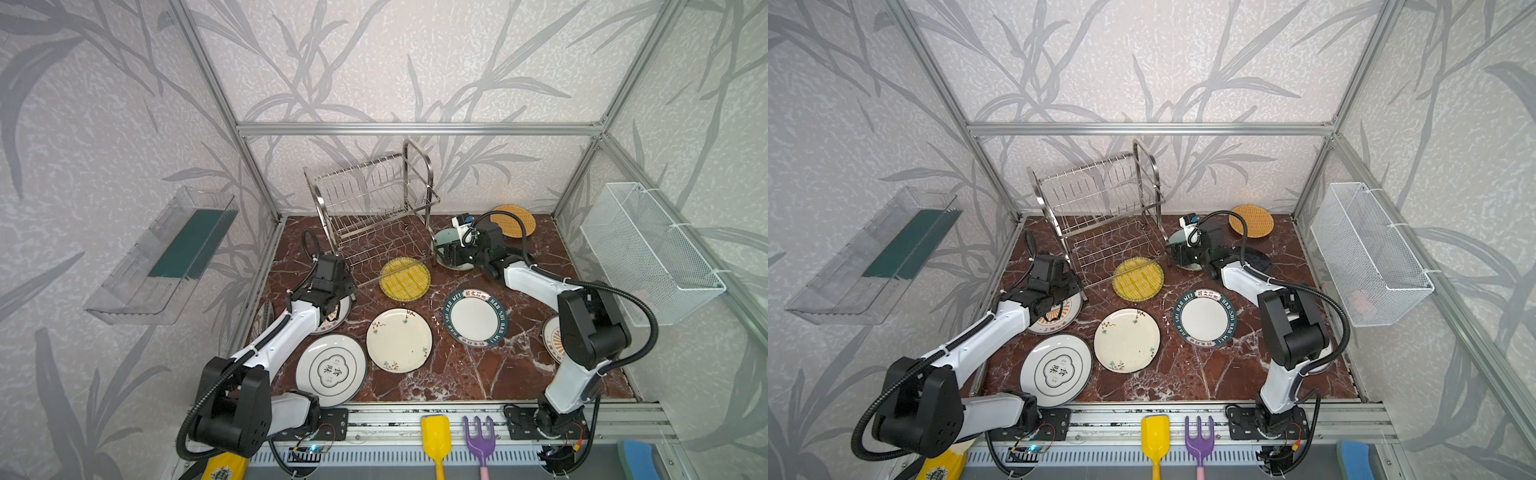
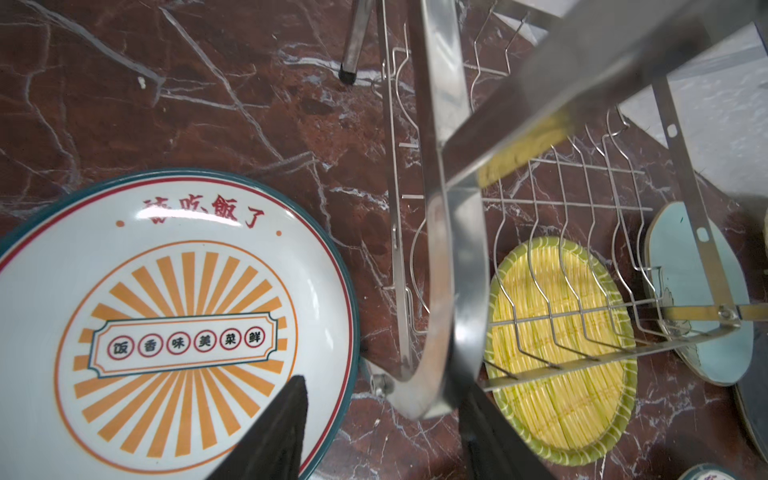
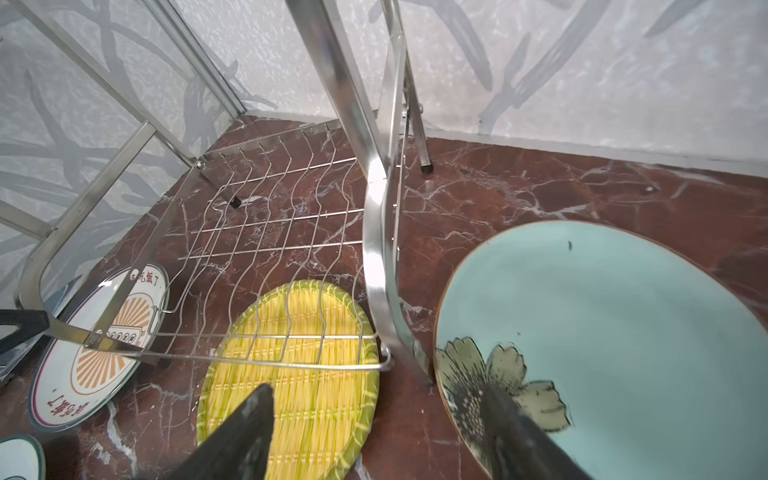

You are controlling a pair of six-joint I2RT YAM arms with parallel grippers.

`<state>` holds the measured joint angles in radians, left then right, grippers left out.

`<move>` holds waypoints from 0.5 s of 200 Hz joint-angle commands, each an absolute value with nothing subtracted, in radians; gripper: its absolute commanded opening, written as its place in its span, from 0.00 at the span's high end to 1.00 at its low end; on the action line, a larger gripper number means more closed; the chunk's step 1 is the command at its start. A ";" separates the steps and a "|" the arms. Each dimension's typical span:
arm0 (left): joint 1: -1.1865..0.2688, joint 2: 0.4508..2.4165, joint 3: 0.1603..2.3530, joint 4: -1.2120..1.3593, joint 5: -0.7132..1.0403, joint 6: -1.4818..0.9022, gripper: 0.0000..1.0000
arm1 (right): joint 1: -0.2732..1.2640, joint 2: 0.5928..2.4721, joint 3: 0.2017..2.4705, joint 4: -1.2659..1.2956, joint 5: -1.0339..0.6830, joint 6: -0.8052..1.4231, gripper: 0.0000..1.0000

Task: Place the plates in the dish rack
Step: 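Reach both grippers forward to the steel dish rack frame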

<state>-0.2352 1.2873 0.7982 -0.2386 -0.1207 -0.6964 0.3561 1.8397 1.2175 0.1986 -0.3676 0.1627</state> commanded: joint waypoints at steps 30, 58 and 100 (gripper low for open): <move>-0.239 1.341 0.831 -0.221 -0.209 -0.707 0.44 | 0.397 1.984 1.412 0.092 -0.435 0.138 0.41; -0.239 1.372 0.835 -0.207 -0.214 -0.714 0.49 | 0.409 2.021 1.448 0.077 -0.426 0.143 0.57; -0.238 1.430 0.857 -0.177 -0.229 -0.698 0.57 | 0.422 2.013 1.428 0.097 -0.415 0.157 0.77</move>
